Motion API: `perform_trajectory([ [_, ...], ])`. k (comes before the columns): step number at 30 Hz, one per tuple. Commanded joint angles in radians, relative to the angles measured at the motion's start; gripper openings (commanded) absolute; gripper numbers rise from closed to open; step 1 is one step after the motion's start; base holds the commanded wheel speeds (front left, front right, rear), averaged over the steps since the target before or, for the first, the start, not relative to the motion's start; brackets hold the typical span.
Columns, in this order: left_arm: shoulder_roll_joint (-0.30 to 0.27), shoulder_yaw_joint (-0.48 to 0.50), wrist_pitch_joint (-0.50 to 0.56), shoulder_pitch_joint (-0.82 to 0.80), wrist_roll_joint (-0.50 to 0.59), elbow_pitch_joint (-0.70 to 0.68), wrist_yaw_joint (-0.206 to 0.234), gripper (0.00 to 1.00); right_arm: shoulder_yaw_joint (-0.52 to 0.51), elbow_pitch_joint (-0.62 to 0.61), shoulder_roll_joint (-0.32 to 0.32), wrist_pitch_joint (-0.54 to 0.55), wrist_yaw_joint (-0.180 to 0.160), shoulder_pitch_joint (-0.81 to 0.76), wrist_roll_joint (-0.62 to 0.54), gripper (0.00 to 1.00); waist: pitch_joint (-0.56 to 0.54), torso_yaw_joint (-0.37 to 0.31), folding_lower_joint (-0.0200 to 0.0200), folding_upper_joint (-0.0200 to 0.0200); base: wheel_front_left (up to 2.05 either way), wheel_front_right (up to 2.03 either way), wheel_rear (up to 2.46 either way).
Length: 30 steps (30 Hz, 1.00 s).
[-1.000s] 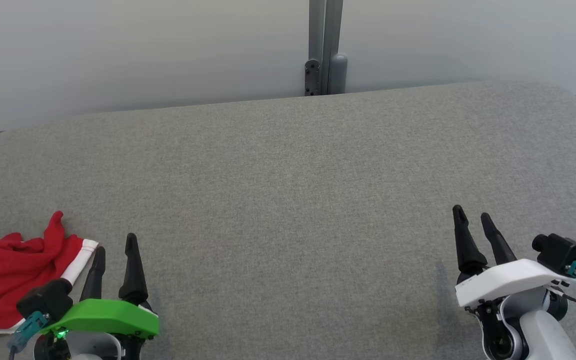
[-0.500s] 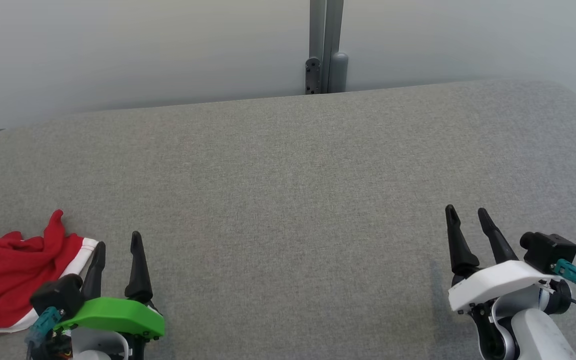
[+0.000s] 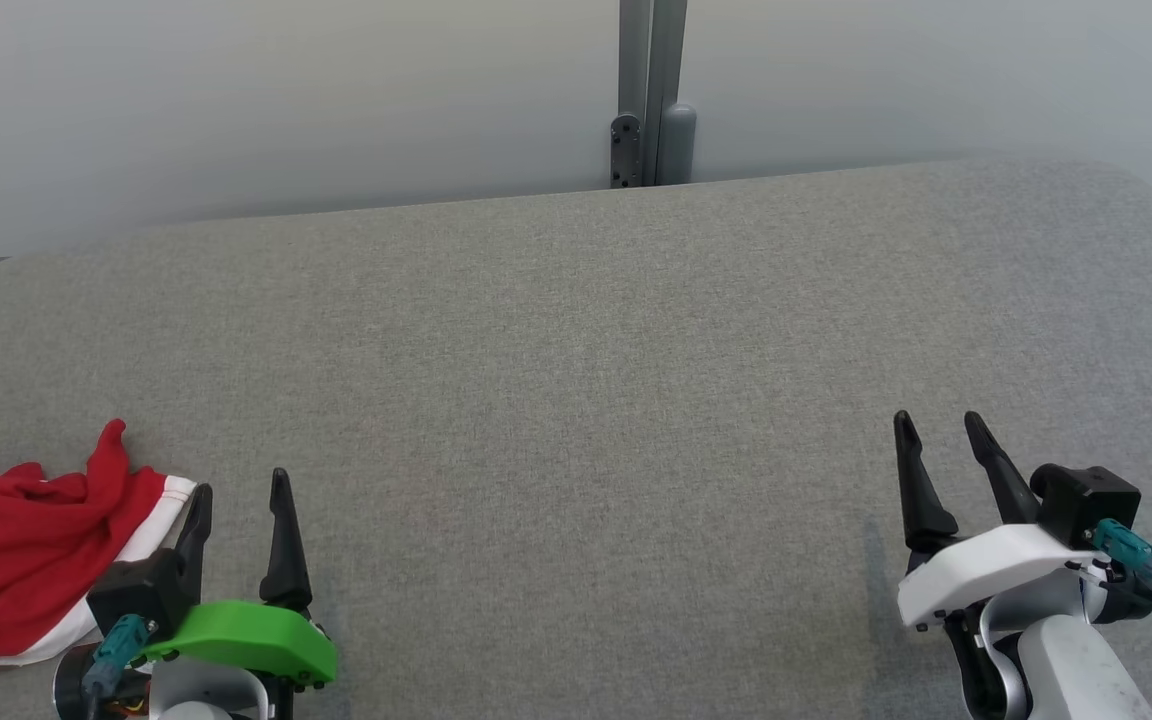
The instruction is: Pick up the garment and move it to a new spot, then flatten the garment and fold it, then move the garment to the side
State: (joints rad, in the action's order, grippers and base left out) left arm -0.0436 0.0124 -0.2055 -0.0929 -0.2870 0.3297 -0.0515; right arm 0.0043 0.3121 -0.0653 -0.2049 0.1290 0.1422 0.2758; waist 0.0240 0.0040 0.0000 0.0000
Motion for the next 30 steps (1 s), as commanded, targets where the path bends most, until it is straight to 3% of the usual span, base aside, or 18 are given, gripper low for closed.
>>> perform_trajectory([
  [1,-0.008,-0.001,-0.009,-0.018,0.032,-0.005,0.008,1.0,-0.004,0.002,0.0,-0.011,0.003,0.017,-0.027,1.0,0.0,0.0,0.0,0.0,0.0,0.0,0.0],
  [30,-0.01,0.004,-0.061,-0.009,0.21,0.009,0.017,1.0,-0.023,0.019,0.012,-0.062,0.002,0.017,-0.235,1.0,0.002,-0.002,0.0,0.0,0.0,0.0,0.0],
])
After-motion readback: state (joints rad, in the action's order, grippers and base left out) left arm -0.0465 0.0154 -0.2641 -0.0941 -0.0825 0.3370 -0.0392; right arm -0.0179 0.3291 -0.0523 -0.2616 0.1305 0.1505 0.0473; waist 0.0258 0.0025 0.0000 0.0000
